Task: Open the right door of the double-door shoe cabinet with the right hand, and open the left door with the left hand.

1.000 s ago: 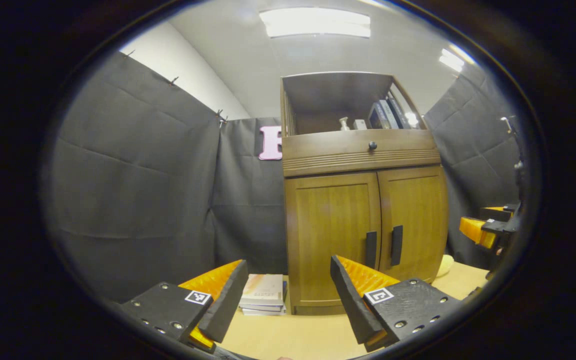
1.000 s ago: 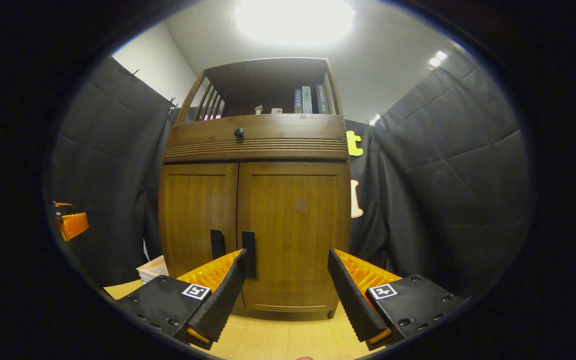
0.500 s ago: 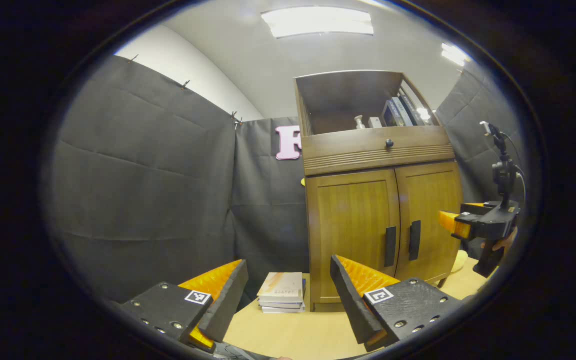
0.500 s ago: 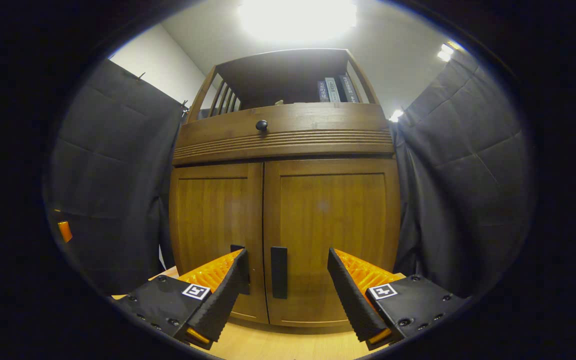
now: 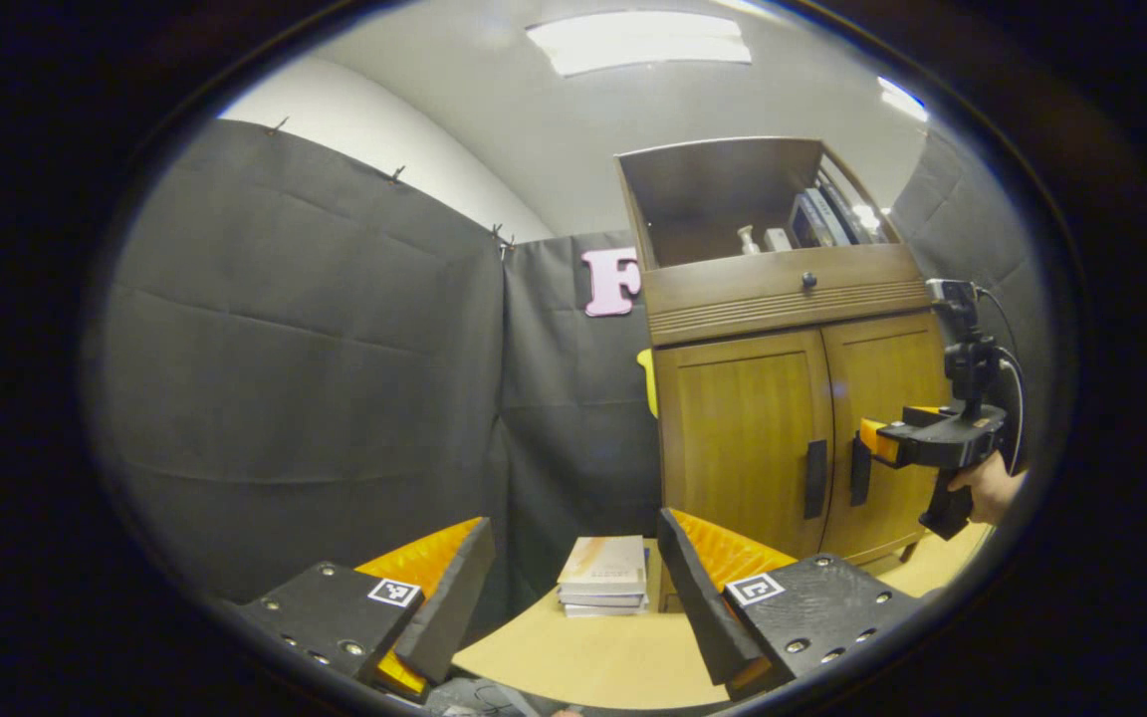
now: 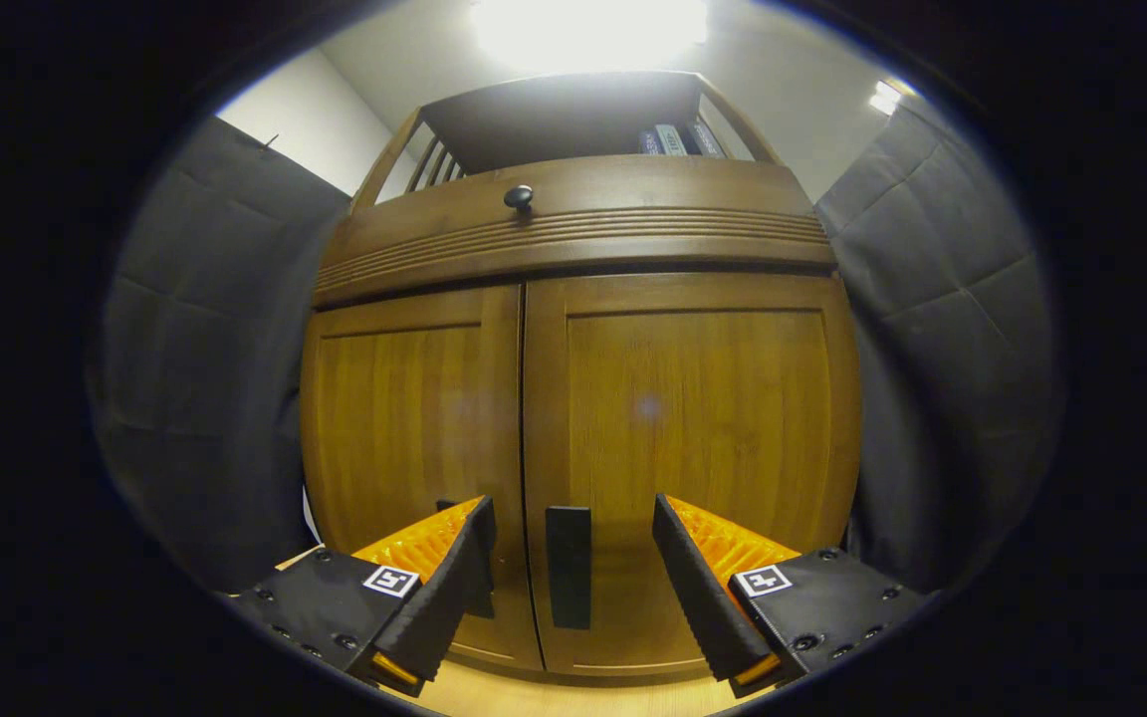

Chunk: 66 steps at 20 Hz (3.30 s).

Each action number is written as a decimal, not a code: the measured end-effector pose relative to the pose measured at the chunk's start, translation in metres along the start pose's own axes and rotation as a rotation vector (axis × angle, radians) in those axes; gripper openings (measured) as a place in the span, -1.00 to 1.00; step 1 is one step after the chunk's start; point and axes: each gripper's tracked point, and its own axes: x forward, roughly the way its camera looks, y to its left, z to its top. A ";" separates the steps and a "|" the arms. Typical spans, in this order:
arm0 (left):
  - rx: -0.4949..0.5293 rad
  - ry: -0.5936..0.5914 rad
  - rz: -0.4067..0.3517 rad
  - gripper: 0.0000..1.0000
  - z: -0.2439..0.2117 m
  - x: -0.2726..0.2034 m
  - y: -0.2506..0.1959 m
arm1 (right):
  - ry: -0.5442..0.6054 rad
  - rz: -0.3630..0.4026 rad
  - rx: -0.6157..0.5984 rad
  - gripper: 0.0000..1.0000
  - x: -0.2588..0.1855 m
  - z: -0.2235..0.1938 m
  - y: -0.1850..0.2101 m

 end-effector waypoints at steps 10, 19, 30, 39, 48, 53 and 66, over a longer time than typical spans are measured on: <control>0.001 0.032 0.038 0.92 -0.012 -0.004 0.027 | 0.121 -0.006 0.036 0.43 0.048 -0.057 0.009; 0.001 0.037 0.017 0.91 -0.013 0.008 0.025 | 0.181 -0.033 0.064 -0.71 0.063 -0.075 0.003; -0.030 0.027 -0.106 0.92 -0.015 0.015 -0.021 | 0.193 0.055 0.065 -0.82 0.038 -0.045 0.004; -0.033 0.002 -0.212 0.92 -0.007 0.016 -0.067 | 0.188 0.094 0.068 -0.82 0.011 -0.024 -0.005; -0.052 -0.003 -0.352 0.92 0.002 0.021 -0.137 | 0.189 0.114 0.067 -0.82 0.002 0.005 -0.020; -0.059 -0.014 -0.431 0.92 0.007 0.017 -0.179 | 0.186 0.099 0.070 -0.82 -0.018 0.004 -0.036; -0.065 -0.009 -0.533 0.92 0.009 0.010 -0.251 | 0.179 0.082 0.087 -0.82 -0.055 0.011 -0.090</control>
